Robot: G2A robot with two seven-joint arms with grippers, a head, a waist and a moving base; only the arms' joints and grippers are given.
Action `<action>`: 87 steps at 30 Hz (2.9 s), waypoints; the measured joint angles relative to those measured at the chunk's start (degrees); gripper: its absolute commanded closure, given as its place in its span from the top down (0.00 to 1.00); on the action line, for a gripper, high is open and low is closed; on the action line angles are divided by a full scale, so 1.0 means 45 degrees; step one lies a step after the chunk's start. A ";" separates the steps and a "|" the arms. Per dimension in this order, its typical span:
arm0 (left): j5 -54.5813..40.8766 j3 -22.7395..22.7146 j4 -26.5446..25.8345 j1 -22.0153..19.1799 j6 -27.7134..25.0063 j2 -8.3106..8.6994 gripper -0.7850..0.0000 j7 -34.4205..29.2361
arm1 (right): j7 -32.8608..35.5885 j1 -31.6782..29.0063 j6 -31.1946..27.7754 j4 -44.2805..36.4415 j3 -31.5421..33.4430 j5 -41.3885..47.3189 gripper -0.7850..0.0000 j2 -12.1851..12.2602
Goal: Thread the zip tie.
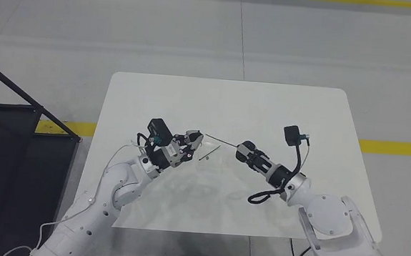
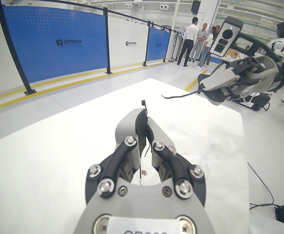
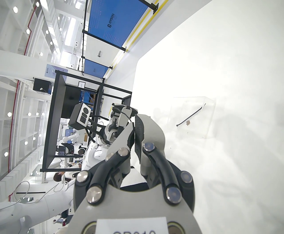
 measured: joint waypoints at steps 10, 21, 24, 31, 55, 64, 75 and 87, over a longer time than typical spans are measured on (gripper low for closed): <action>0.0022 -0.0001 -0.0006 0.0002 0.0020 -0.0001 0.00 0.0009 | -0.0108 0.0124 0.0962 -0.0596 -0.0611 -0.0680 0.00 -0.0064; 0.0022 -0.0001 -0.0006 0.0002 0.0020 -0.0001 0.00 0.0009 | -0.0488 0.0494 0.1846 -0.0534 -0.0769 -0.0344 0.00 -0.0182; 0.0022 -0.0001 -0.0006 0.0002 0.0020 -0.0001 0.00 0.0009 | -0.0476 0.0579 0.1766 -0.0469 -0.0793 -0.0324 0.00 -0.0197; 0.0022 -0.0001 -0.0006 0.0002 0.0020 -0.0001 0.00 0.0009 | -0.0497 0.0587 0.1689 -0.0457 -0.0791 -0.0331 0.00 -0.0199; 0.0022 -0.0001 -0.0006 0.0002 0.0020 -0.0001 0.00 0.0009 | -0.0940 0.0673 0.2315 -0.0536 -0.1094 -0.0542 0.00 -0.0329; 0.0022 -0.0001 -0.0006 0.0002 0.0020 -0.0001 0.00 0.0009 | -0.0976 0.0785 0.2673 -0.0499 -0.1199 -0.0610 0.00 -0.0384; 0.0022 -0.0001 -0.0006 0.0002 0.0020 -0.0001 0.00 0.0009 | -0.0961 0.0761 0.2646 -0.0489 -0.1181 -0.0586 0.00 -0.0424; 0.0022 -0.0001 -0.0006 0.0002 0.0020 -0.0001 0.00 0.0009 | -0.0925 0.0710 0.2681 -0.0482 -0.1132 -0.0562 0.00 -0.0458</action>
